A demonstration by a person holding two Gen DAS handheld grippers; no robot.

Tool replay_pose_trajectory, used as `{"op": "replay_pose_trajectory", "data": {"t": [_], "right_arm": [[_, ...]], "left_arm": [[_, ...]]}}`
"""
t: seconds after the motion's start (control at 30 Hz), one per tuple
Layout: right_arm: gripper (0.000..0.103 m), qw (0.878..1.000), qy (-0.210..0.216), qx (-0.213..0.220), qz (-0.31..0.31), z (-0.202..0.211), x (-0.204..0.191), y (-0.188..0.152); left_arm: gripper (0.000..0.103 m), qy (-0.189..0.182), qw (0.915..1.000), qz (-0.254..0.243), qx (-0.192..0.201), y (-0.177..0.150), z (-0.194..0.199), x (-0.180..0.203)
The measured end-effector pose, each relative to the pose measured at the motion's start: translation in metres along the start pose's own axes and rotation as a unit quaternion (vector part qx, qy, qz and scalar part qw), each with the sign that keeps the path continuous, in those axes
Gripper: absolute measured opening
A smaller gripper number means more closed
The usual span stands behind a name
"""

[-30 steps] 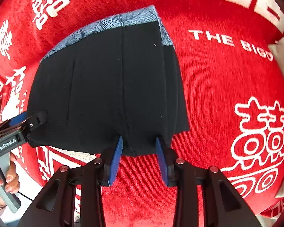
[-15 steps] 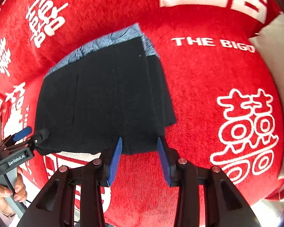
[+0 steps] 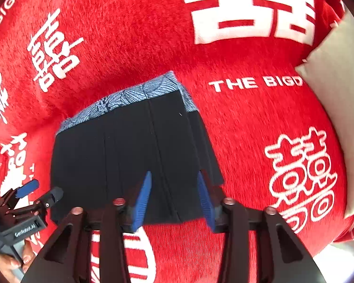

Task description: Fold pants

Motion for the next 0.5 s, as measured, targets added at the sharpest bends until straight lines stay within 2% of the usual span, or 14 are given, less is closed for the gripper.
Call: {"op": "replay_pose_trajectory", "data": {"t": [0.1,0.13,0.3,0.5], "right_arm": [[0.059,0.998,-0.031,-0.053,0.02,-0.035,-0.002,0.001],[0.061,0.998,-0.032,-0.061,0.016,-0.042,0.0,0.001],[0.066,0.998,-0.012,-0.065,0.005,-0.04,0.008,0.002],[0.069,0.996,-0.02,-0.083,0.023,-0.041,0.008,0.006]], "left_arm": [[0.093,0.017,0.9996,0.007,-0.022,0.0,-0.022,0.001],[0.093,0.006,0.9996,0.019,-0.022,-0.001,-0.025,-0.001],[0.098,-0.004,0.9988,0.041,-0.027,0.0,-0.028,-0.006],[0.098,0.018,0.999,0.029,-0.027,0.003,-0.027,0.001]]}}
Point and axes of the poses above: each gripper's, at about its wrist camera, not at the fingertips, and z roughly against the way its jaws point, x to its right, y to its top, the point moved 4 cm from there along -z, roughly the way its jaws point, and after that the axes turned 8 degrees about -x, right-handed, at the moved point
